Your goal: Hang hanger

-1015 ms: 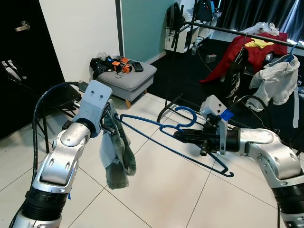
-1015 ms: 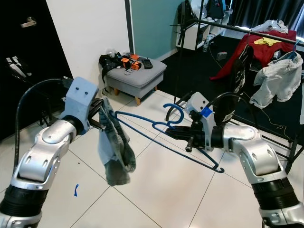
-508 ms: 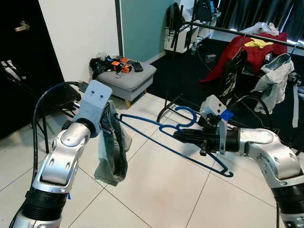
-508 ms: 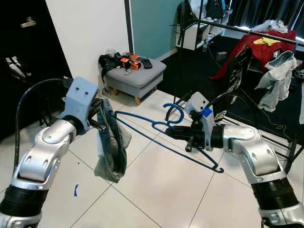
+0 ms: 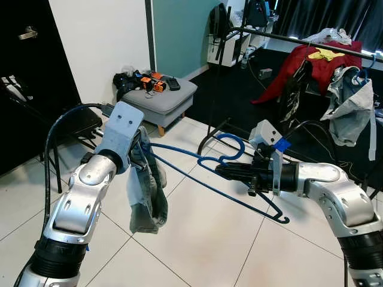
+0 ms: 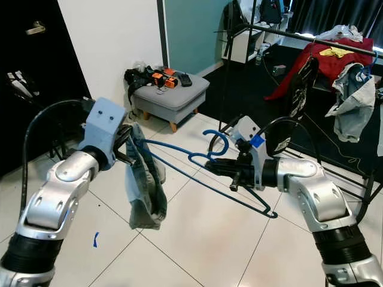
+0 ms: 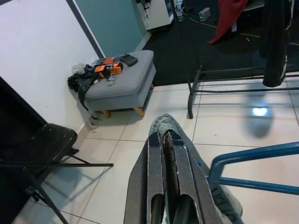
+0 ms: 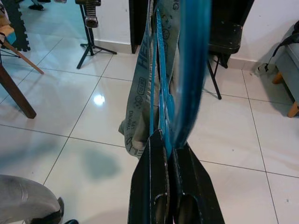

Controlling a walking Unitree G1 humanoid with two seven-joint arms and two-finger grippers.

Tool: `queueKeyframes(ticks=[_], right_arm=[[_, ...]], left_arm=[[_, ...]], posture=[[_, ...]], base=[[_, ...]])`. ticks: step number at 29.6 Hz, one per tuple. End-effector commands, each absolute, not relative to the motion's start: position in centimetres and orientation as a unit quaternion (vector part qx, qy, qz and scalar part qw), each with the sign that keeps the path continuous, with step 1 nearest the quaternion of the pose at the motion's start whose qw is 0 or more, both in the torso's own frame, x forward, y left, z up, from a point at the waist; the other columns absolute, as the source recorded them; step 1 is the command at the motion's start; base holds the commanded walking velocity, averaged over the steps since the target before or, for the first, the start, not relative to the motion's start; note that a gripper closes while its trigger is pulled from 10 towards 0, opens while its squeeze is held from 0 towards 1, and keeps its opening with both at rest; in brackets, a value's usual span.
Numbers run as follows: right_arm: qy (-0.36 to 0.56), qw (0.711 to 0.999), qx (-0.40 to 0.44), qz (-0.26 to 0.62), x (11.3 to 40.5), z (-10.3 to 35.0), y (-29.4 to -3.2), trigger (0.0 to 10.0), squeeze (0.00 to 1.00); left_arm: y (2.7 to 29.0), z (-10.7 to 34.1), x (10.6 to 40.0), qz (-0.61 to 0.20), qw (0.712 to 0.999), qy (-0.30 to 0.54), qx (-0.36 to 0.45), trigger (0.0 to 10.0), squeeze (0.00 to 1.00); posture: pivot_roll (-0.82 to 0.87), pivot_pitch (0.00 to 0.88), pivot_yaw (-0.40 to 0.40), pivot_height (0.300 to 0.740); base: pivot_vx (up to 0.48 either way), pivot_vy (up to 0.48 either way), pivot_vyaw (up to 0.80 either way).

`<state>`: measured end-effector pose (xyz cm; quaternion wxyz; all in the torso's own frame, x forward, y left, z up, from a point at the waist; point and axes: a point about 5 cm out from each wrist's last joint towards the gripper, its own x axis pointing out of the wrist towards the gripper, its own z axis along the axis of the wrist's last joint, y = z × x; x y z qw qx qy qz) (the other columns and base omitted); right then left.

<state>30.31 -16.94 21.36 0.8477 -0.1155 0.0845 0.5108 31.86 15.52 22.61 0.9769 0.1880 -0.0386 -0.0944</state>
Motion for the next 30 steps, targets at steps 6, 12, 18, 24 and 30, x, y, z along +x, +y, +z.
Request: queueKeyframes(ticks=[6, 12, 18, 24, 30], right_arm=[[0.077, 0.846, -0.116, 0.515, 30.4, 21.7, -16.2, 10.0, 0.00], [0.078, 0.848, -0.116, 0.512, 30.6, 21.6, -16.1, 10.0, 0.00], [0.076, 0.869, -0.118, 0.474, 31.5, 21.4, -16.1, 10.0, 0.00], [0.068, 0.891, -0.115, 0.434, 32.5, 21.4, -16.3, 10.0, 0.00], [0.056, 0.909, -0.109, 0.399, 33.4, 21.6, -16.5, 10.0, 0.00]], left_arm=[[14.1, 23.2, 31.4, -0.119, 0.976, -0.051, 0.177, 10.0, 0.00], [13.5, 23.2, 31.3, -0.130, 0.975, -0.054, 0.170, 10.0, 0.00], [13.0, 23.5, 31.0, -0.144, 0.975, -0.060, 0.155, 10.0, 0.00], [13.3, 23.2, 30.7, -0.154, 0.974, -0.052, 0.159, 10.0, 0.00], [12.6, 22.6, 30.0, -0.189, 0.968, -0.046, 0.157, 10.0, 0.00]], posture=[[-0.09, 0.033, -0.014, 0.740], [-0.09, 0.037, -0.014, 0.740], [-0.09, 0.038, -0.013, 0.740], [-0.09, 0.040, -0.013, 0.740], [-0.08, 0.042, -0.016, 0.740]], base=[[0.000, 0.000, 0.00], [0.000, 0.000, 0.00], [0.000, 0.000, 0.00], [0.000, 0.000, 0.00], [0.000, 0.000, 0.00]])
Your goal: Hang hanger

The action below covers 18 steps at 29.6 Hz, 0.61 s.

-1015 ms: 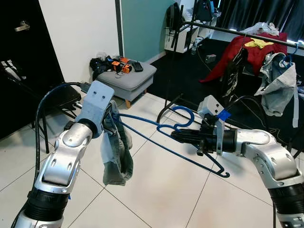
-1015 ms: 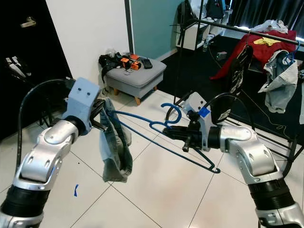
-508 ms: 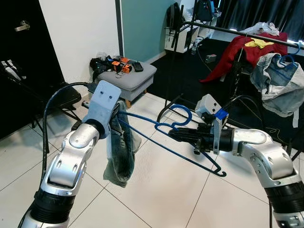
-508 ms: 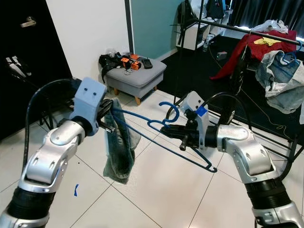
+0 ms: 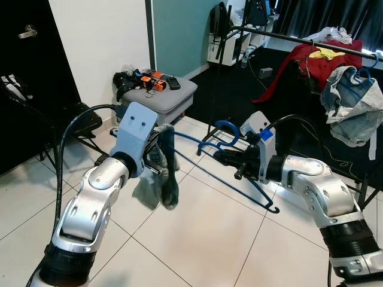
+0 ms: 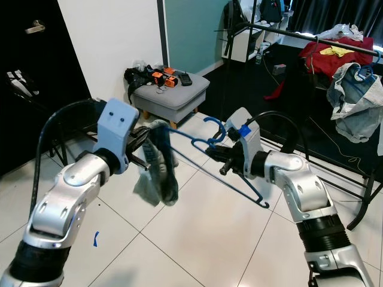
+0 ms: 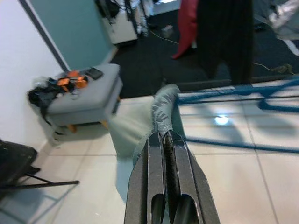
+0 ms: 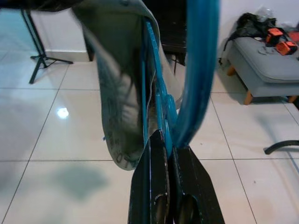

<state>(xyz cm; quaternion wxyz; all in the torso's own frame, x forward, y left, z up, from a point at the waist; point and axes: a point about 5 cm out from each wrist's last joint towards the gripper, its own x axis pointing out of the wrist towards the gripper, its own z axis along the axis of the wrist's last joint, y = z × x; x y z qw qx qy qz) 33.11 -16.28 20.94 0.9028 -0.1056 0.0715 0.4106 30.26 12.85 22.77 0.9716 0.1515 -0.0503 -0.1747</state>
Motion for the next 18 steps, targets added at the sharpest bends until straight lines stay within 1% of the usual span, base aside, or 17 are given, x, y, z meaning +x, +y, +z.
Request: queueKeyframes(ticks=[1, 2, 6, 8, 9, 10, 12, 14, 16, 18], right_arm=[[0.054, 0.909, -0.109, 0.398, 33.5, 21.6, -16.4, 10.0, 0.00], [0.054, 0.909, -0.109, 0.398, 33.5, 21.6, -16.4, 10.0, 0.00], [0.039, 0.909, -0.096, 0.404, 33.6, 21.9, -16.0, 10.0, 0.00], [0.039, 0.909, -0.096, 0.404, 33.6, 21.9, -16.0, 10.0, 0.00], [0.032, 0.908, -0.092, 0.408, 33.6, 22.1, -15.9, 10.0, 0.00], [0.032, 0.908, -0.092, 0.408, 33.6, 22.1, -15.9, 10.0, 0.00], [0.028, 0.907, -0.089, 0.410, 33.6, 22.2, -15.7, 10.0, 0.00], [0.027, 0.907, -0.089, 0.410, 33.6, 22.2, -15.7, 10.0, 0.00], [0.025, 0.908, -0.089, 0.409, 33.6, 22.2, -15.6, 10.0, 0.00], [0.024, 0.908, -0.089, 0.408, 33.7, 22.2, -15.6, 10.0, 0.00]], left_arm=[[12.3, 22.4, 29.8, -0.201, 0.967, -0.047, 0.152, 10.0, 0.00], [12.3, 22.4, 29.8, -0.201, 0.967, -0.047, 0.152, 10.0, 0.00], [10.2, 21.8, 29.2, -0.254, 0.957, -0.051, 0.133, 10.0, 0.00], [10.2, 21.8, 29.2, -0.254, 0.957, -0.051, 0.133, 10.0, 0.00], [9.3, 21.7, 29.1, -0.270, 0.953, -0.055, 0.125, 10.0, 0.00], [9.3, 21.7, 29.1, -0.270, 0.953, -0.055, 0.125, 10.0, 0.00], [8.1, 21.5, 29.1, -0.290, 0.948, -0.058, 0.114, 10.0, 0.00], [7.6, 21.4, 29.1, -0.298, 0.946, -0.058, 0.109, 10.0, 0.00], [6.7, 20.7, 28.8, -0.322, 0.939, -0.044, 0.111, 10.0, 0.00], [6.4, 20.0, 28.7, -0.332, 0.935, -0.031, 0.122, 10.0, 0.00]], posture=[[-0.08, 0.042, -0.016, 0.740], [-0.08, 0.042, -0.016, 0.740], [-0.08, 0.042, -0.016, 0.740], [-0.08, 0.042, -0.016, 0.740], [-0.08, 0.040, -0.016, 0.740], [-0.08, 0.040, -0.016, 0.740], [-0.08, 0.040, -0.015, 0.740], [-0.08, 0.040, -0.015, 0.740], [-0.09, 0.038, -0.013, 0.740], [-0.09, 0.039, -0.013, 0.740]], base=[[0.000, 0.000, 0.00], [0.000, 0.000, 0.00], [0.000, 0.000, 0.00], [0.000, 0.000, 0.00], [0.000, 0.000, 0.00], [0.000, 0.000, 0.00], [0.000, 0.000, 0.00], [0.000, 0.000, 0.00], [0.000, 0.000, 0.00], [0.000, 0.000, 0.00]])
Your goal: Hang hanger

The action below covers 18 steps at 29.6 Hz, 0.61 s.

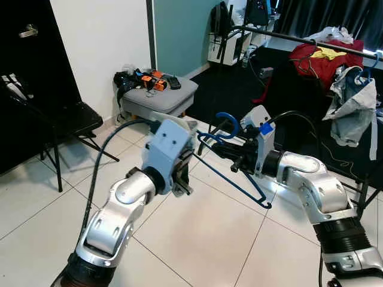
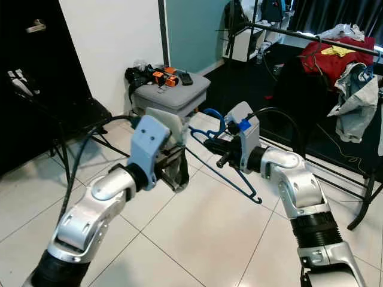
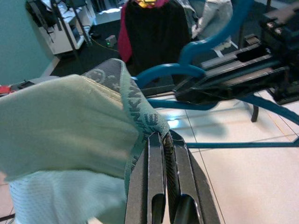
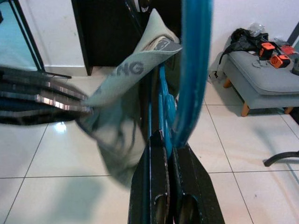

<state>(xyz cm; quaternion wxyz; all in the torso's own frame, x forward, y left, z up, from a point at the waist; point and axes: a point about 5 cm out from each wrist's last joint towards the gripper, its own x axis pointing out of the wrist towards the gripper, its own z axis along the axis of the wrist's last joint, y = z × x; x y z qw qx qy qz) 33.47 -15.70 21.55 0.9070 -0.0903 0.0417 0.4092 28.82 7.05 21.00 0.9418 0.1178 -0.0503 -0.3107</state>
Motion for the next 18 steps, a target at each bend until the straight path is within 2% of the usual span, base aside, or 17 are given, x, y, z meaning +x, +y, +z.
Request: queueKeyframes(ticks=[1, 3, 4, 5, 6, 18], right_arm=[[0.024, 0.908, -0.089, 0.408, 33.7, 22.3, -15.6, 10.0, 0.00], [0.024, 0.908, -0.089, 0.408, 33.7, 22.3, -15.6, 10.0, 0.00], [0.024, 0.908, -0.089, 0.408, 33.7, 22.2, -15.6, 10.0, 0.00], [0.024, 0.908, -0.089, 0.408, 33.7, 22.2, -15.6, 10.0, 0.00], [0.024, 0.908, -0.089, 0.409, 33.7, 22.2, -15.6, 10.0, 0.00], [0.023, 0.903, -0.093, 0.419, 33.7, 22.2, -15.3, 10.0, 0.00]], left_arm=[[6.3, 19.3, 28.6, -0.339, 0.931, -0.018, 0.134, 10.0, 0.00], [6.3, 19.3, 28.6, -0.339, 0.931, -0.018, 0.134, 10.0, 0.00], [6.3, 18.5, 28.5, -0.343, 0.929, -0.003, 0.143, 10.0, 0.12], [6.3, 18.5, 28.5, -0.343, 0.929, -0.003, 0.143, 10.0, 0.12], [6.3, 18.0, 28.5, -0.344, 0.927, 0.006, 0.147, 10.0, 1.00], [6.7, 17.1, 28.5, -0.336, 0.928, 0.014, 0.159, 10.0, 1.00]], posture=[[-0.09, 0.040, -0.014, 0.740], [-0.09, 0.040, -0.014, 0.740], [-0.09, 0.039, -0.014, 0.740], [-0.09, 0.039, -0.014, 0.740], [-0.09, 0.038, -0.014, 0.740], [-0.09, 0.036, -0.018, 0.740]], base=[[0.000, 0.000, 0.00], [0.000, 0.000, 0.00], [0.000, 0.000, 0.00], [0.000, 0.000, 0.00], [0.000, 0.000, 0.00], [0.000, 0.000, 0.00]])
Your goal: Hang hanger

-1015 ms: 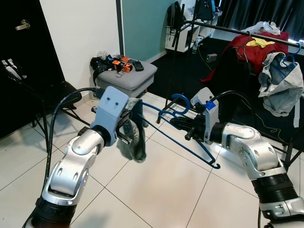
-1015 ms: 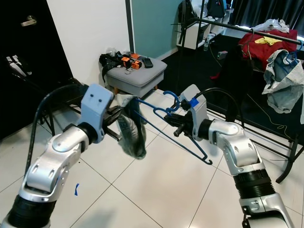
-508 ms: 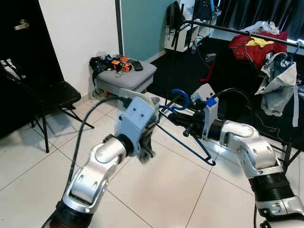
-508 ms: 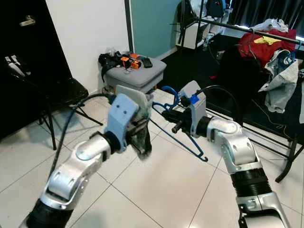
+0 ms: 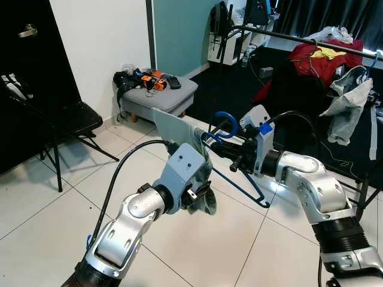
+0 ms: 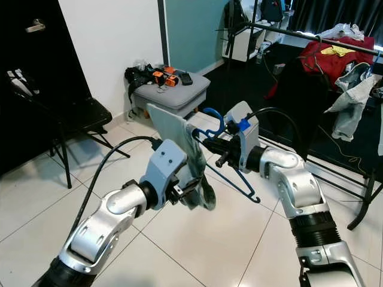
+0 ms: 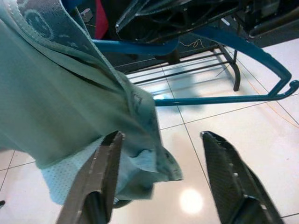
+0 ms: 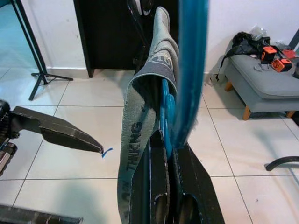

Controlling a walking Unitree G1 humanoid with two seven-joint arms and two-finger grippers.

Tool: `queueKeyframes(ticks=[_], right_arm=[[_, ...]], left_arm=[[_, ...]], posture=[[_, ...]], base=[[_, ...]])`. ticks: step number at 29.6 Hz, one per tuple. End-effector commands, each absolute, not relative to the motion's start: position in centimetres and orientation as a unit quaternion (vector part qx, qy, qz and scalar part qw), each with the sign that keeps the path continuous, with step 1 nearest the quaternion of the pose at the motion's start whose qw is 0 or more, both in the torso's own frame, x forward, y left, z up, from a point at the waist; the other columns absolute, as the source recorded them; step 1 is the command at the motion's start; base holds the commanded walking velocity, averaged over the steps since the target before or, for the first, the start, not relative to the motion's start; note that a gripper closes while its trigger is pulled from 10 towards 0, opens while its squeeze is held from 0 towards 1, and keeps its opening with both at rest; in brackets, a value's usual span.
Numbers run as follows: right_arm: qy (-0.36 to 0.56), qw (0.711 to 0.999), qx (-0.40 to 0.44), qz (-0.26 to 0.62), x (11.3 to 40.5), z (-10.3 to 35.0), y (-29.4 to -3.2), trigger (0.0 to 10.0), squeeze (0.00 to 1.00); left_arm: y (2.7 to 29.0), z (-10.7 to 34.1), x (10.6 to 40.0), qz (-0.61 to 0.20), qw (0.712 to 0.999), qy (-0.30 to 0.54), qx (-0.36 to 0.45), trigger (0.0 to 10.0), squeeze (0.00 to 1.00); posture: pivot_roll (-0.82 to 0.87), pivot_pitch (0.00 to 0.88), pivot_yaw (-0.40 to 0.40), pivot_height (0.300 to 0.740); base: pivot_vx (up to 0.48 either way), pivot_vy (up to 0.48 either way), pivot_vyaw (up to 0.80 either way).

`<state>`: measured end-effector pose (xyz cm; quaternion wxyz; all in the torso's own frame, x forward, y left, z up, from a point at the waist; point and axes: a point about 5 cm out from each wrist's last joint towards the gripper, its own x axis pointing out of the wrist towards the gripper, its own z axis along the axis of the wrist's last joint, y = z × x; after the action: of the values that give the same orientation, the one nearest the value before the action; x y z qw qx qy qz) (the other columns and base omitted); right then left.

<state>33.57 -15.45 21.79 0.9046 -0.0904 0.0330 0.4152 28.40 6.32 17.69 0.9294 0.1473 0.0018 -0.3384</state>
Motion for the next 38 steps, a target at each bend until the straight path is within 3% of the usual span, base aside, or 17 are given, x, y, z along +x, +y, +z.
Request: queueKeyframes(ticks=[1, 11, 12, 14, 15, 19, 25, 29, 33, 38], right_arm=[[0.023, 0.903, -0.093, 0.419, 33.7, 22.2, -15.3, 10.0, 0.00], [0.004, 0.894, -0.094, 0.438, 33.8, 23.6, -16.5, 10.0, 0.00], [-0.019, 0.895, -0.072, 0.440, 34.1, 24.7, -17.0, 10.0, 0.00], [-0.035, 0.894, -0.056, 0.442, 34.2, 25.5, -17.4, 10.0, 0.00], [-0.048, 0.895, -0.044, 0.442, 34.5, 26.2, -17.8, 10.0, 0.00], [-0.078, 0.893, -0.010, 0.443, 35.1, 27.4, -18.6, 10.0, 0.00], [-0.095, 0.885, 0.022, 0.456, 35.1, 27.9, -18.5, 10.0, 0.00], [-0.092, 0.859, 0.045, 0.502, 34.5, 27.9, -18.9, 10.0, 0.00], [-0.037, 0.833, -0.016, 0.552, 33.5, 26.5, -19.3, 10.0, 0.00], [0.008, 0.823, -0.071, 0.564, 33.1, 25.2, -19.8, 10.0, 0.00]], left_arm=[[6.7, 17.1, 28.5, -0.336, 0.928, 0.014, 0.159, 10.0, 1.00], [8.9, 17.4, 28.7, -0.316, 0.932, 0.015, 0.177, 10.0, 1.00], [9.9, 17.9, 28.9, -0.300, 0.938, 0.009, 0.175, 10.0, 0.39], [10.6, 18.3, 29.1, -0.289, 0.941, 0.005, 0.173, 10.0, 0.39], [11.3, 19.1, 29.1, -0.285, 0.946, -0.006, 0.157, 10.0, 0.00], [13.6, 22.7, 28.2, -0.303, 0.946, -0.053, 0.105, 10.0, 0.00], [14.1, 22.7, 27.5, -0.324, 0.938, -0.050, 0.114, 10.0, 0.00], [14.4, 22.5, 27.3, -0.320, 0.939, -0.052, 0.118, 10.0, 0.00], [14.7, 23.5, 27.2, -0.315, 0.939, -0.073, 0.113, 10.0, 0.00], [15.6, 25.9, 26.8, -0.309, 0.934, -0.106, 0.144, 10.0, 0.00]], posture=[[-0.09, 0.036, -0.018, 0.740], [-0.09, 0.031, -0.019, 0.740], [-0.09, 0.031, -0.019, 0.740], [-0.09, 0.030, -0.021, 0.740], [-0.08, 0.030, -0.025, 0.740], [-0.07, 0.028, -0.033, 0.740], [-0.07, 0.030, -0.031, 0.740], [-0.07, 0.031, -0.031, 0.740], [-0.07, 0.032, -0.035, 0.740], [-0.07, 0.034, -0.034, 0.740]], base=[[0.000, 0.000, 0.00], [0.000, 0.000, 0.00], [0.000, 0.000, 0.00], [0.000, 0.000, 0.00], [0.000, 0.000, 0.00], [0.000, 0.000, 0.00], [0.000, 0.000, 0.00], [0.000, 0.000, 0.00], [0.000, 0.000, 0.00], [0.000, 0.000, 0.00]])
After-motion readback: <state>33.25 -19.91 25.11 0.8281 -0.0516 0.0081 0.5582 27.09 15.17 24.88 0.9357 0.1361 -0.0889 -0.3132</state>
